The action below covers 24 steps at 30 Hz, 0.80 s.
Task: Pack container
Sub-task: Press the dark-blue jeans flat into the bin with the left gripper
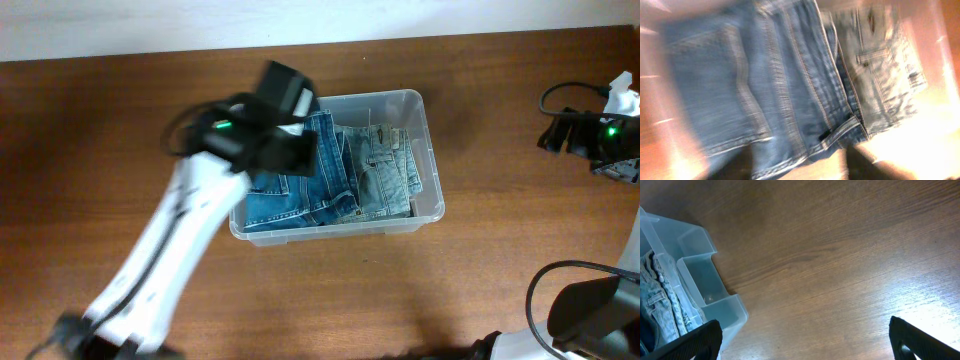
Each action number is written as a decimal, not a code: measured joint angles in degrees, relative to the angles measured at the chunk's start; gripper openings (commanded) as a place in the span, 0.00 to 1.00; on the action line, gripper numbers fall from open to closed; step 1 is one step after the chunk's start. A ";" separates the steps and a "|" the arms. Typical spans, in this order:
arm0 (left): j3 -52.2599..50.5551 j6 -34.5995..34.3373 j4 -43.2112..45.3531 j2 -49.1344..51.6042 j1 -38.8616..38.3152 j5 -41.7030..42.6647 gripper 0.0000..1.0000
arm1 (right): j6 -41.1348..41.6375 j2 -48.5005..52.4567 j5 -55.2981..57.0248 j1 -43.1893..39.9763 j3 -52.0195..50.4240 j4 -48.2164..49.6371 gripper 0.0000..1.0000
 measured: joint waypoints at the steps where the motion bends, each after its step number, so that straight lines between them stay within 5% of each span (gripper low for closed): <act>1: 0.26 0.02 -0.28 -2.16 1.11 -0.22 1.00 | 0.00 0.00 0.00 0.00 0.00 -0.02 0.99; 24: 0.83 -0.13 -0.46 -7.72 2.80 -0.66 1.00 | 0.00 0.00 0.00 0.00 0.00 -0.02 0.98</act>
